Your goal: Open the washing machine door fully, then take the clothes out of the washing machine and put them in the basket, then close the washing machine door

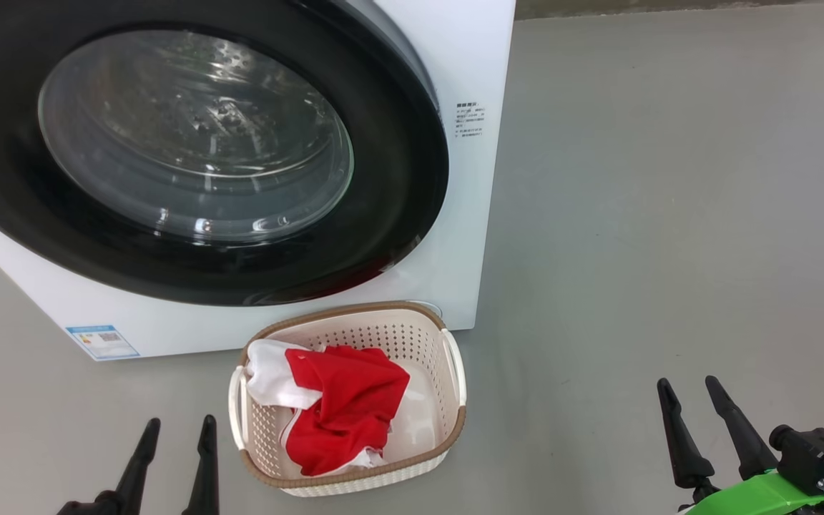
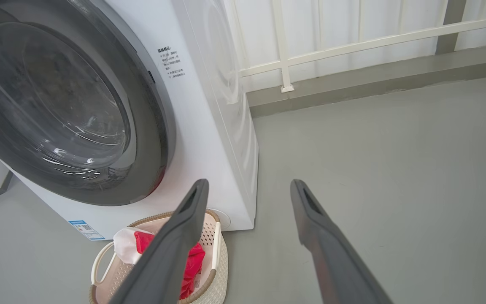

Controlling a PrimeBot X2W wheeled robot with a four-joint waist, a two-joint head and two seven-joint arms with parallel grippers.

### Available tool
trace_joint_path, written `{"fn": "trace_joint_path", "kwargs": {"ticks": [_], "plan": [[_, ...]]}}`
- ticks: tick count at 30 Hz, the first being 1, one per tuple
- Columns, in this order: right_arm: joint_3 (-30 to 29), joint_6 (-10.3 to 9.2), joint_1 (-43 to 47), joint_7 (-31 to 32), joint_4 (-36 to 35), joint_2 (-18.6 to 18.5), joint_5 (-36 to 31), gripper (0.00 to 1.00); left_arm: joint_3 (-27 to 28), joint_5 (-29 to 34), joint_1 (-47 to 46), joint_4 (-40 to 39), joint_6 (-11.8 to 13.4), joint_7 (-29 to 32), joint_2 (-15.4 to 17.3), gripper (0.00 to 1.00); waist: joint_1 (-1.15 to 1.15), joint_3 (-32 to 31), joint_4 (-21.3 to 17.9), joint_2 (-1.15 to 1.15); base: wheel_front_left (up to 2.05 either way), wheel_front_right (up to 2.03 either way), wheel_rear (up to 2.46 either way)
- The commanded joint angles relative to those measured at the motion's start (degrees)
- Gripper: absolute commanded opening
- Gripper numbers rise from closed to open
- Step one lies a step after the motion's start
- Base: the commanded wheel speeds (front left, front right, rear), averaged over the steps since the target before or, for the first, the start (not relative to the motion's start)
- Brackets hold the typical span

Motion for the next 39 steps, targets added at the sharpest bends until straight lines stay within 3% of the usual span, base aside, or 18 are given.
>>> {"fn": "trace_joint_path", "kwargs": {"ticks": [1,2,8,15,19,39], "plan": [[0.95,-0.06,-1.02,-0.37,-1.6,-0.63,-0.62,1.0,1.5,-0.5,-0.91,-1.51,-0.31,-0.46,0.48,1.0,0.0,-0.08,-0.05,0.0,0.0,0.0,0.0],[0.02,0.0,0.0,0.0,0.0,0.07,0.0,0.0,-0.27,-0.55,0.01,-0.18,0.0,0.0,0.0,0.0,0.0,-0.08,-0.06,0.0,0.0,0.0,0.0],[0.41,0.0,0.07,0.11,4.0,1.14,0.1,0.0,-0.84,-0.69,0.21,3.73,0.08,0.45,-0.64,0.0,0.0,-0.11,-0.09,0.0,0.0,0.0,0.0],[0.07,0.0,-0.27,1.23,3.51,1.18,3.92,0.0,-0.64,-5.07,-0.17,3.54,0.06,1.59,-0.58,0.0,0.13,-0.44,-0.2,0.0,0.0,0.0,0.0],[-0.13,-0.01,-0.57,1.87,3.38,1.2,6.09,0.0,-0.52,-7.56,-0.47,3.56,0.04,2.24,-0.55,0.0,0.01,-0.44,-0.26,0.0,0.0,0.0,0.0],[-1.28,-0.02,-2.08,5.32,2.4,1.33,17.45,0.0,0.18,-20.62,-2.01,3.41,-0.02,5.71,-0.39,0.0,0.0,-0.95,-0.6,0.0,0.0,0.0,0.0]]}}
